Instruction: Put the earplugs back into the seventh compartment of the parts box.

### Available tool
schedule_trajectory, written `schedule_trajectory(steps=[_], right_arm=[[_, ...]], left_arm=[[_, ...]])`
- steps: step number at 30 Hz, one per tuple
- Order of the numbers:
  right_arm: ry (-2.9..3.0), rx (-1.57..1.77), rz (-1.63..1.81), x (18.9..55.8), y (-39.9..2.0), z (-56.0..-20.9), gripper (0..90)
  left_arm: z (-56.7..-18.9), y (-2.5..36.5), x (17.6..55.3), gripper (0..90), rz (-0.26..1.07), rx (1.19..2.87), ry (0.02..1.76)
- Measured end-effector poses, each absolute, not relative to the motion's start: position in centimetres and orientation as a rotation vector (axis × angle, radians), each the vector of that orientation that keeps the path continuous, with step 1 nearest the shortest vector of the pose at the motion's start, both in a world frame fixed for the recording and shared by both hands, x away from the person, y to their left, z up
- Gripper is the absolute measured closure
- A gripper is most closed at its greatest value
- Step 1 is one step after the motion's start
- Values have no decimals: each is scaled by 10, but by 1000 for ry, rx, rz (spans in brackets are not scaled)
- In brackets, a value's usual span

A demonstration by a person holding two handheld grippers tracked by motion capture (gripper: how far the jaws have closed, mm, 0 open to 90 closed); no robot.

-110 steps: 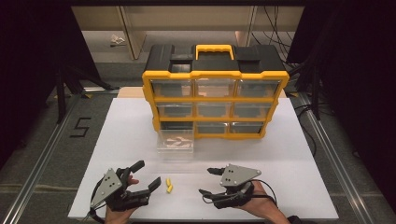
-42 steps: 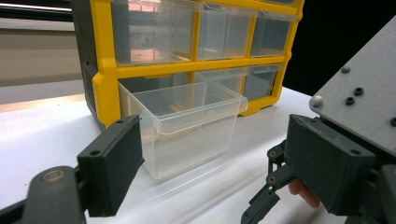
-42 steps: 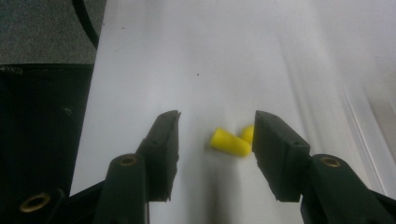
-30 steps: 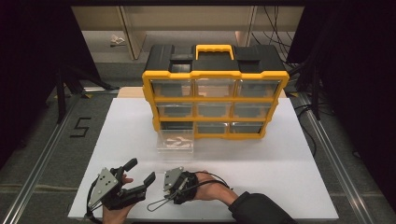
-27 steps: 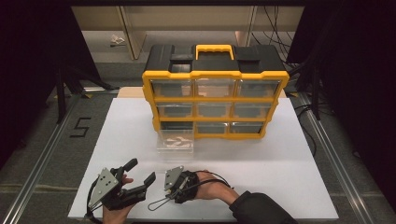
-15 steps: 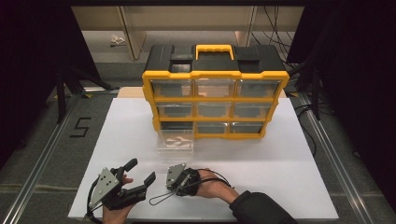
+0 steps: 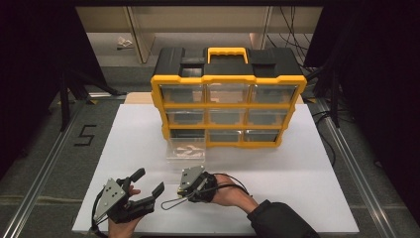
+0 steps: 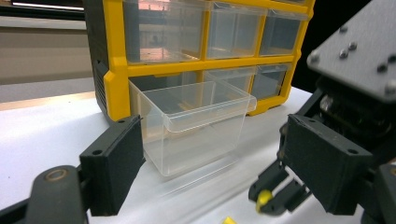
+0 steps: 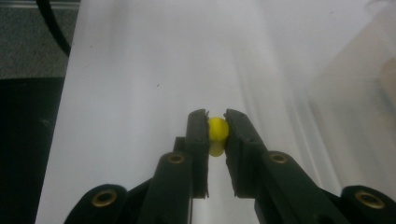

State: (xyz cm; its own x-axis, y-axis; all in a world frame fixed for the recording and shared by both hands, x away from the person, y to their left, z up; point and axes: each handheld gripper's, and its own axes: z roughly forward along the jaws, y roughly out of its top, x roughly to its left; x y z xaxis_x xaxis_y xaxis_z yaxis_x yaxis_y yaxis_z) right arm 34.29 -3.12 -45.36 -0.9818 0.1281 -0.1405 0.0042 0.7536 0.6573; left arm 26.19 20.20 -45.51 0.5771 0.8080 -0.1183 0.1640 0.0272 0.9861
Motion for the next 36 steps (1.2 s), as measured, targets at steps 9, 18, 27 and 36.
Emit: schedule_trajectory(steps=[9, 18, 27, 36], right_arm=[[2677, 227, 1169, 351, -45, -431, 795], [2583, 322, 1261, 355, -55, -415, 795], [2484, 415, 1347, 360, -64, -405, 794], [2401, 486, 1404, 365, -68, -395, 796]], left_arm=[[-455, 201, 262, 201, 609, 1493, 867], [-456, 201, 262, 201, 603, 1494, 868], [-455, 201, 262, 200, 603, 1498, 867], [-456, 199, 262, 199, 599, 1507, 857]])
